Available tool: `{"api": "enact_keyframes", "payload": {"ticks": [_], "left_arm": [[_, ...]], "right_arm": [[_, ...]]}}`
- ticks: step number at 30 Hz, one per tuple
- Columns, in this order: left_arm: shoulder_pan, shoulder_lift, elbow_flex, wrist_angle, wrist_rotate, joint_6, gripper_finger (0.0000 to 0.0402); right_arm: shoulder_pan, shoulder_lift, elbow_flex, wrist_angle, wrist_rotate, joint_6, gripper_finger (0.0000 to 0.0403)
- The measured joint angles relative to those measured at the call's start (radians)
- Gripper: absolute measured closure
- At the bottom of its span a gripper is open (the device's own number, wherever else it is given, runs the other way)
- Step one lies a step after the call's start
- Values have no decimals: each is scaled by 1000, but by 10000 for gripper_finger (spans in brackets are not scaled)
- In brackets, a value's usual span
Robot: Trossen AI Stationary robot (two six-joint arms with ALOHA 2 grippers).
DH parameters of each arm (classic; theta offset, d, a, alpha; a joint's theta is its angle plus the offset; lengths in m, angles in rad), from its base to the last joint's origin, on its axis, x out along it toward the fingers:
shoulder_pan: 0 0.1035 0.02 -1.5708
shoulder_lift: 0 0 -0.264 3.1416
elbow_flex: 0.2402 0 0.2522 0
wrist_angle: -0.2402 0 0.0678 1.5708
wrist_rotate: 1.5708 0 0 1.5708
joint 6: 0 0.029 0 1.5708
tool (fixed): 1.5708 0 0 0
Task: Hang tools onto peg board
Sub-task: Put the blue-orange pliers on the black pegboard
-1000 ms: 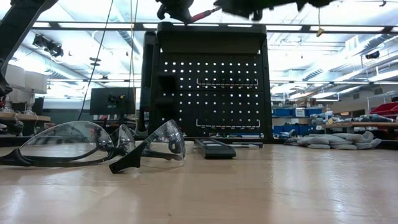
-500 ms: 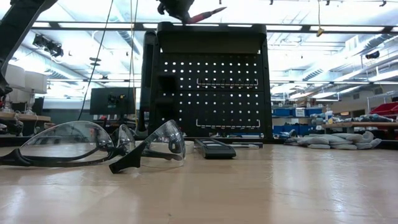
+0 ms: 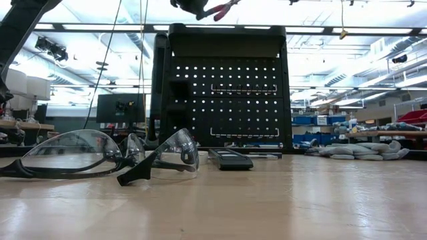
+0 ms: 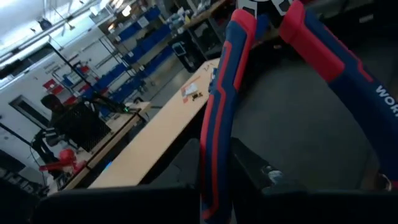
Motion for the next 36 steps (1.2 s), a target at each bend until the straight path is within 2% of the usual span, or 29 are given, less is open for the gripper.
{"api": "enact_keyframes", "payload": {"ticks": [7,15,23,28,32,36], "left_arm": [[-5,0,0,110,43,14,355],[-36,1,0,135,26,336,355],[-72,3,0,197,16,555,355],[-86,3,0,279,27,575,355],[-92,3,0,296,101,575,355],[-101,10,0,306,130,575,355]], "right_arm": [[-14,25,-1,77,-65,60,133],[-26,34,-1,44,-131,66,133],[-83,33,-1,50,-249,111,133],[-101,33,-1,54,-313,135,133],[-96,33,-1,80,-338,134,133],[-79,33,-1,129,-357,134,133]]}}
